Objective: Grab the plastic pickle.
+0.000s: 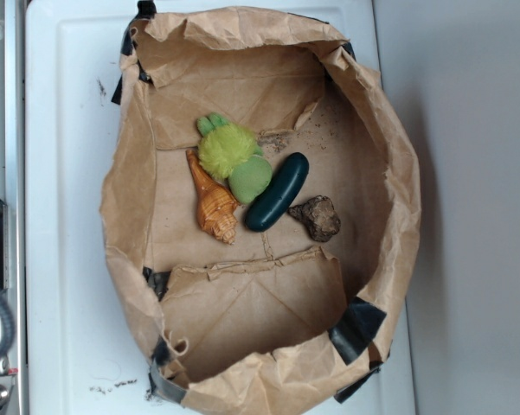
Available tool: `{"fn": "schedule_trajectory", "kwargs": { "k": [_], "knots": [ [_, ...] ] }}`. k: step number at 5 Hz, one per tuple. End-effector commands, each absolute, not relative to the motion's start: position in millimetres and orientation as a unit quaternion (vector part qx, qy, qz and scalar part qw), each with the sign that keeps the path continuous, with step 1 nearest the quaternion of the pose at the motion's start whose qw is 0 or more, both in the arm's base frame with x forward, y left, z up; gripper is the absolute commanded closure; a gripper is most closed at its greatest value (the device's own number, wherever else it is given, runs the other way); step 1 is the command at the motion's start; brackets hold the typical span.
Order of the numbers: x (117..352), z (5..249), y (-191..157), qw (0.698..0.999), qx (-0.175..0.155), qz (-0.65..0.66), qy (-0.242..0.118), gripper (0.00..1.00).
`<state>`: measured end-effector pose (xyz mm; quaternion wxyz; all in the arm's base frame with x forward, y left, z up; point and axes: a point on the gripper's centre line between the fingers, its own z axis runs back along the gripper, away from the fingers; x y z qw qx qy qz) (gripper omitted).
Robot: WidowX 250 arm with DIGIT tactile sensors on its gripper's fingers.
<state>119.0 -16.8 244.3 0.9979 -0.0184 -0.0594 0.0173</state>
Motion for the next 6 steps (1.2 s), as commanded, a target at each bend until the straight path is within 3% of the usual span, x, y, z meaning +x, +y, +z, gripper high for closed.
{"fn": "schedule_trajectory", "kwargs": {
  "k": [1,3,4,6],
  "knots": [
    [119,244,-17,0.998,-0.018,0.017,-0.059,0.00],
    [200,228,-39,0.995,-0.010,0.069,-0.076,0.00],
    [242,231,-39,0.991,-0.034,0.072,-0.107,0.00],
    [242,231,-39,0.991,-0.034,0.072,-0.107,0.00]
  ]
}}
